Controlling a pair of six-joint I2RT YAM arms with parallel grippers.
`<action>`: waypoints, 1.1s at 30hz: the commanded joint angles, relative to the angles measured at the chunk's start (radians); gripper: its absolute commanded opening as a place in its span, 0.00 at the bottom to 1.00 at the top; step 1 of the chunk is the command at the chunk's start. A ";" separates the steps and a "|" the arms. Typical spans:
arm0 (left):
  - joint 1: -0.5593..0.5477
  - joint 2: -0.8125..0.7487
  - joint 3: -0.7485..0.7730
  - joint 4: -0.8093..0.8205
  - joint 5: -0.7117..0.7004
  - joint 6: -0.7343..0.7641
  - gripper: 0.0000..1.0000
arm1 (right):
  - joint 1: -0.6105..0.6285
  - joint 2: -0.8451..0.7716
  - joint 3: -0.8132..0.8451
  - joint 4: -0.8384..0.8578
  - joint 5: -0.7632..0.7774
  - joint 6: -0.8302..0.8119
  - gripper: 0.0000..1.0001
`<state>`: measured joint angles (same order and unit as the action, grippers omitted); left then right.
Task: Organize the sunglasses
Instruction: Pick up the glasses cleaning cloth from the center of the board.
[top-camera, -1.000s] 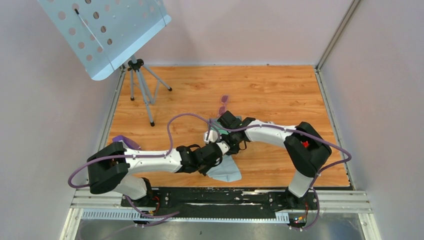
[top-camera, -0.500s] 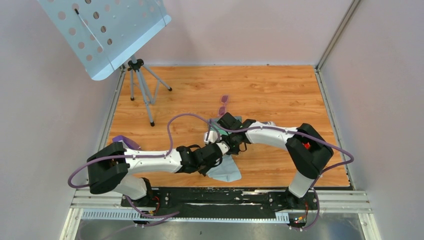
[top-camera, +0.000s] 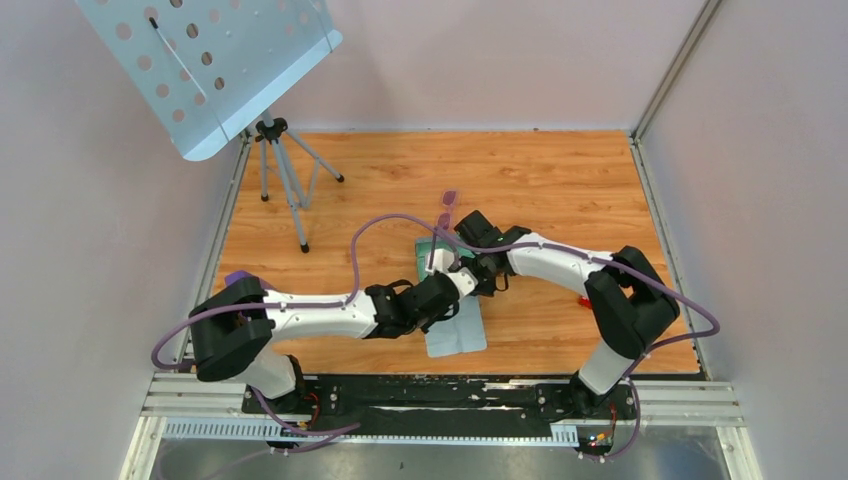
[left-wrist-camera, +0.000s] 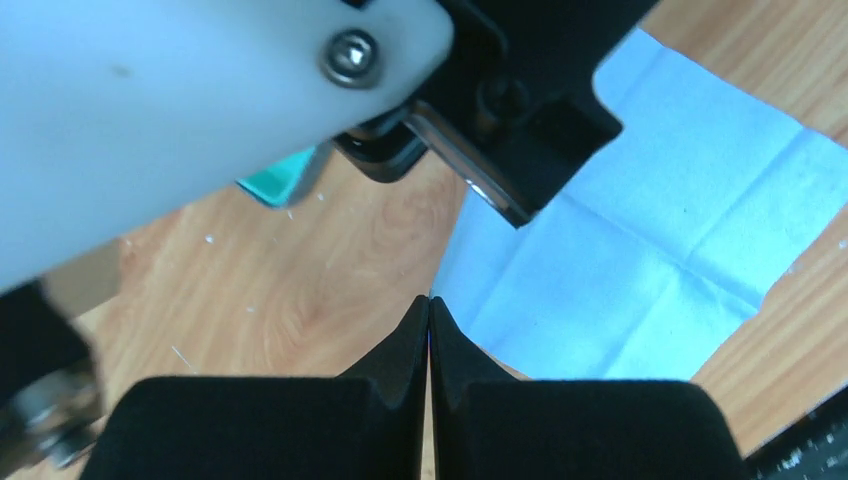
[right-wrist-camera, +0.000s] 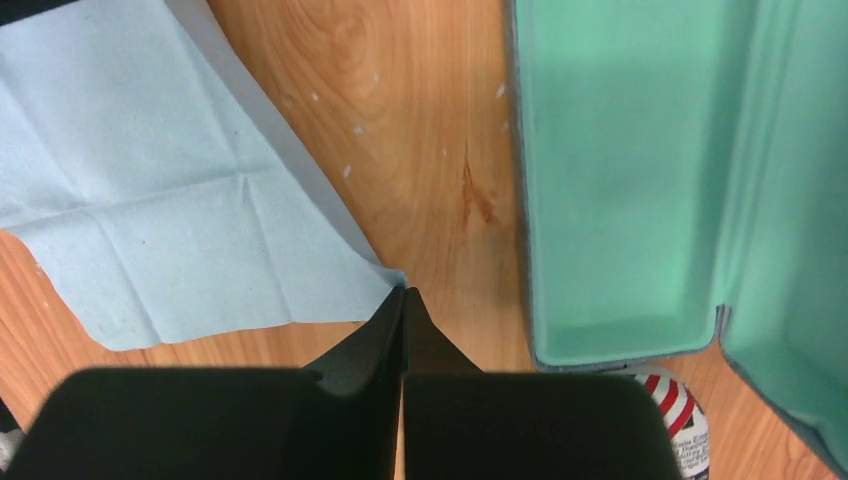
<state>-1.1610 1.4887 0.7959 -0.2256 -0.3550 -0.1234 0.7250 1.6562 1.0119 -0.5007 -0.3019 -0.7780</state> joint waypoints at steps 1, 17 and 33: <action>-0.011 0.033 0.048 0.116 -0.122 0.091 0.00 | -0.024 -0.017 -0.041 -0.067 0.025 -0.050 0.00; -0.077 -0.013 0.004 0.131 -0.092 0.147 0.00 | -0.057 -0.145 -0.096 -0.055 -0.072 0.055 0.00; -0.137 -0.059 -0.014 0.023 -0.083 0.150 0.00 | -0.047 -0.241 -0.156 -0.096 -0.124 0.089 0.00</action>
<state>-1.2762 1.4593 0.7982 -0.1852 -0.4473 0.0109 0.6712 1.4490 0.8768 -0.5438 -0.3973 -0.6907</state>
